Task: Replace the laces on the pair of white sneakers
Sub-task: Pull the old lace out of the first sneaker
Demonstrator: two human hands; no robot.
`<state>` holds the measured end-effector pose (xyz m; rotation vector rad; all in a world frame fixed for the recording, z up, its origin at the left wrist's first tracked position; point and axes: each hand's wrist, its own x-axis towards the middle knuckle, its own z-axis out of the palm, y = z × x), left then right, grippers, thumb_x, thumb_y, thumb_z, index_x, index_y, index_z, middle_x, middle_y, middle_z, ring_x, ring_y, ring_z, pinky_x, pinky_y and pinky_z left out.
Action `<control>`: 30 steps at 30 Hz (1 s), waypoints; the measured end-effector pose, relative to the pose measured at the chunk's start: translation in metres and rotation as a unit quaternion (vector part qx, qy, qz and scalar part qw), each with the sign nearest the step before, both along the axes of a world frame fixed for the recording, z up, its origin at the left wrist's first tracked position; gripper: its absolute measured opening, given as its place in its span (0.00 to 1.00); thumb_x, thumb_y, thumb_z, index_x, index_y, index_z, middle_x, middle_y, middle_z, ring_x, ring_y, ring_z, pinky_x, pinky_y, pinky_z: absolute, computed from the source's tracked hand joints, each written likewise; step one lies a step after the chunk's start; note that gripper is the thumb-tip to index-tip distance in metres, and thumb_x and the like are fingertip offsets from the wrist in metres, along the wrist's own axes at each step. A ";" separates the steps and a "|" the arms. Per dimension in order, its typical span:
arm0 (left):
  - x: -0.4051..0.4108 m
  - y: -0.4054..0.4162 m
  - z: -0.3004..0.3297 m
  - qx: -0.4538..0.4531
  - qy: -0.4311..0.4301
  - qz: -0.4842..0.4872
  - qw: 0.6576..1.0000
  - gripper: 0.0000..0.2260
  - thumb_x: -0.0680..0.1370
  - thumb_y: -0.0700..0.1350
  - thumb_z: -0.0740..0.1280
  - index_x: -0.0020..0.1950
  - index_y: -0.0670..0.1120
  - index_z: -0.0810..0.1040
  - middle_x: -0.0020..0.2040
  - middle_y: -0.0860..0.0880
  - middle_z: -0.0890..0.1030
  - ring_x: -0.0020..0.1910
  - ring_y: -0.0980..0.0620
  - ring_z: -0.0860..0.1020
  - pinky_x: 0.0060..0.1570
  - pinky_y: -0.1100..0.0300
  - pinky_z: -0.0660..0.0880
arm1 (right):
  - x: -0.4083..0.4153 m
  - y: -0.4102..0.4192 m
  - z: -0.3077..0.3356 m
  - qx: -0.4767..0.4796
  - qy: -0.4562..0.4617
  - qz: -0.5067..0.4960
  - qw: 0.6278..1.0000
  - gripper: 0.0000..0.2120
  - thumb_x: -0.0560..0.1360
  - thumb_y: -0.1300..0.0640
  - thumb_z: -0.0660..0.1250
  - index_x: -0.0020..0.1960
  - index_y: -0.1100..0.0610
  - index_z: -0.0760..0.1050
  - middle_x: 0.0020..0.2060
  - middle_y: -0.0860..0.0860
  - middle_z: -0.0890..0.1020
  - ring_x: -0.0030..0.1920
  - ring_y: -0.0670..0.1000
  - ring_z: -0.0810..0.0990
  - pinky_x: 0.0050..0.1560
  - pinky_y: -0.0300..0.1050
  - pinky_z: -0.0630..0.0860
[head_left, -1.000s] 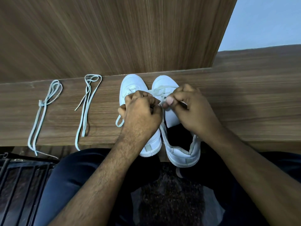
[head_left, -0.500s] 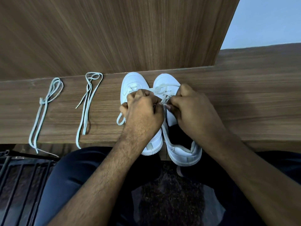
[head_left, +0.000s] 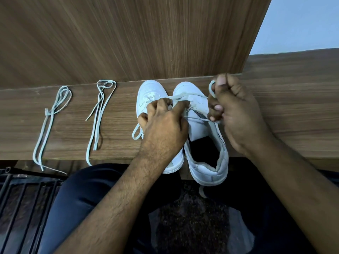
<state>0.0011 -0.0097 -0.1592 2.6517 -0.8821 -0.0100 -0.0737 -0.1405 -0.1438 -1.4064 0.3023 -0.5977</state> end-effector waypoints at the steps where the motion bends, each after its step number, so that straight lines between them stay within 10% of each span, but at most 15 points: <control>1: 0.000 0.000 -0.001 0.000 -0.001 0.001 1.000 0.20 0.80 0.49 0.61 0.71 0.64 0.72 0.69 0.51 0.71 0.68 0.46 0.63 0.57 0.47 0.58 | -0.001 -0.003 -0.003 -0.171 0.033 -0.030 0.984 0.10 0.84 0.52 0.58 0.45 0.51 0.73 0.34 0.44 0.73 0.32 0.43 0.70 0.36 0.42 0.69; 4: 0.001 -0.001 -0.001 0.004 0.001 0.001 1.000 0.18 0.80 0.51 0.60 0.70 0.63 0.72 0.69 0.51 0.71 0.69 0.45 0.63 0.59 0.47 0.59 | -0.006 0.000 -0.016 -0.568 0.147 -0.042 0.809 0.08 0.81 0.50 0.62 0.51 0.52 0.77 0.43 0.49 0.78 0.39 0.52 0.78 0.37 0.46 0.70; 6: 0.002 0.000 -0.001 0.006 0.004 -0.002 1.000 0.18 0.81 0.51 0.59 0.70 0.64 0.72 0.70 0.52 0.71 0.70 0.46 0.63 0.60 0.46 0.58 | -0.004 0.007 -0.024 -0.658 0.199 -0.041 0.725 0.07 0.78 0.51 0.67 0.46 0.55 0.79 0.44 0.53 0.76 0.37 0.58 0.77 0.35 0.45 0.63; 8: 0.003 0.001 -0.002 0.006 0.004 -0.003 1.000 0.18 0.81 0.51 0.58 0.70 0.64 0.72 0.70 0.52 0.71 0.70 0.46 0.63 0.60 0.46 0.58 | -0.002 0.008 -0.028 -0.643 0.207 -0.044 0.736 0.07 0.77 0.54 0.68 0.43 0.56 0.79 0.43 0.53 0.75 0.38 0.58 0.76 0.37 0.46 0.64; 14: 0.000 0.000 0.000 0.018 -0.001 -0.009 1.000 0.18 0.81 0.49 0.59 0.69 0.64 0.73 0.71 0.50 0.70 0.70 0.44 0.62 0.62 0.45 0.59 | 0.004 -0.009 -0.024 -0.220 0.141 -0.113 0.959 0.10 0.83 0.56 0.60 0.45 0.50 0.77 0.39 0.43 0.80 0.40 0.39 0.77 0.47 0.41 0.71; 17: 0.000 0.001 0.000 0.027 -0.010 -0.010 1.000 0.20 0.80 0.50 0.59 0.71 0.65 0.71 0.71 0.50 0.69 0.70 0.45 0.62 0.62 0.45 0.58 | 0.002 -0.017 -0.022 -0.242 0.199 -0.139 0.939 0.09 0.82 0.52 0.61 0.54 0.50 0.80 0.45 0.44 0.83 0.46 0.45 0.80 0.50 0.44 0.74; 21: 0.000 -0.001 -0.001 0.022 -0.008 -0.010 1.000 0.19 0.80 0.48 0.60 0.68 0.64 0.74 0.71 0.51 0.69 0.70 0.46 0.62 0.61 0.45 0.58 | -0.004 -0.009 -0.027 -0.489 0.332 -0.104 0.800 0.22 0.81 0.44 0.61 0.71 0.53 0.70 0.63 0.55 0.72 0.65 0.59 0.71 0.64 0.57 0.66; 25: 0.001 -0.002 -0.003 0.022 -0.010 0.007 1.000 0.13 0.81 0.51 0.59 0.65 0.59 0.75 0.69 0.51 0.71 0.68 0.45 0.65 0.59 0.47 0.58 | -0.003 0.003 -0.016 -0.528 0.193 -0.012 0.827 0.19 0.81 0.44 0.56 0.62 0.54 0.76 0.56 0.51 0.76 0.54 0.55 0.77 0.53 0.56 0.75; 30: 0.001 -0.001 -0.005 0.004 -0.021 0.010 1.000 0.14 0.79 0.50 0.61 0.65 0.59 0.74 0.65 0.52 0.73 0.65 0.46 0.67 0.54 0.50 0.55 | -0.003 0.008 -0.024 -0.569 0.247 0.003 0.784 0.10 0.79 0.56 0.62 0.60 0.53 0.73 0.54 0.51 0.74 0.52 0.57 0.77 0.45 0.56 0.77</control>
